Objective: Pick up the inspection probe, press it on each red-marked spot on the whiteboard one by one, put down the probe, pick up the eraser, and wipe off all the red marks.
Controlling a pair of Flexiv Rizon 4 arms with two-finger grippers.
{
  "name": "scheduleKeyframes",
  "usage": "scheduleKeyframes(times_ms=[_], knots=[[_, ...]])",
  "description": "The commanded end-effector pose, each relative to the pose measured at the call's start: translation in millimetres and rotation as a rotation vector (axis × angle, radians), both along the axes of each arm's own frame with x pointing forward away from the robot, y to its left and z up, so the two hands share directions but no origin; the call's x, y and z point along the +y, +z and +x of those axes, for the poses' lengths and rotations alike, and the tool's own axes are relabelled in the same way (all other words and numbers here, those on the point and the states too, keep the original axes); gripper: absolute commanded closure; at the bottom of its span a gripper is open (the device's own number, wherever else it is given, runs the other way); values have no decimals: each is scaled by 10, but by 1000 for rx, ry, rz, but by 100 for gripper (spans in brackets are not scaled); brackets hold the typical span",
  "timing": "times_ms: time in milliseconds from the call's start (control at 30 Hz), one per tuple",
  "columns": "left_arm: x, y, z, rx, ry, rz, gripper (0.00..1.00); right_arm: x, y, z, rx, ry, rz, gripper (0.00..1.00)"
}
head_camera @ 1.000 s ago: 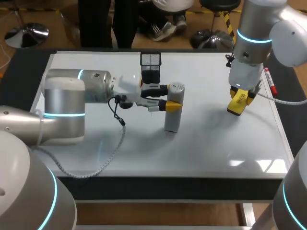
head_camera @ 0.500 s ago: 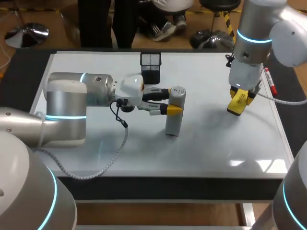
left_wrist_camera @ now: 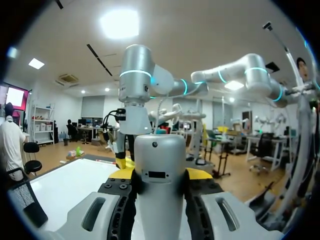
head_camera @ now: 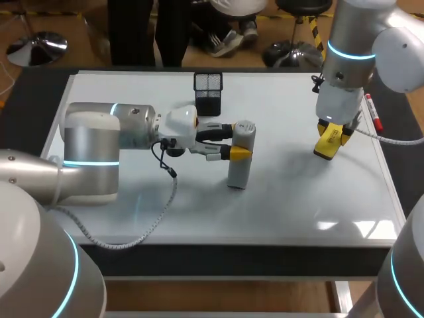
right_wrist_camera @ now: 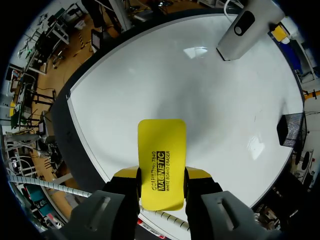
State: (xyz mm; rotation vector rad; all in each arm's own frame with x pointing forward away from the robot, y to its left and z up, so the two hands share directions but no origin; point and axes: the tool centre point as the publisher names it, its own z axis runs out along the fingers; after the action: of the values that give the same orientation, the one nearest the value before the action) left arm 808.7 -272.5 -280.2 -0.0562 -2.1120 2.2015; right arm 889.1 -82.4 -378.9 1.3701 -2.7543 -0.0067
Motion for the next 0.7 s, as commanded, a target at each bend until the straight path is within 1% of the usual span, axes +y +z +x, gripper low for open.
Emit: scheduleKeyframes(times_ms=[33, 333, 533, 567, 700], knots=[[-4, -14, 7, -1, -3, -3, 100, -4, 4, 1, -1, 2, -3, 100], [12, 17, 15, -2, 1, -8, 100, -4, 4, 1, -1, 2, -3, 100], [62, 134, 63, 10, -20, -28, 100, -4, 4, 1, -1, 2, -3, 100], [85, 158, 85, 20, -28, -44, 100, -4, 4, 1, -1, 2, -3, 100], [198, 266, 195, 23, -50, -51, 100, -4, 4, 1, -1, 2, -3, 100]])
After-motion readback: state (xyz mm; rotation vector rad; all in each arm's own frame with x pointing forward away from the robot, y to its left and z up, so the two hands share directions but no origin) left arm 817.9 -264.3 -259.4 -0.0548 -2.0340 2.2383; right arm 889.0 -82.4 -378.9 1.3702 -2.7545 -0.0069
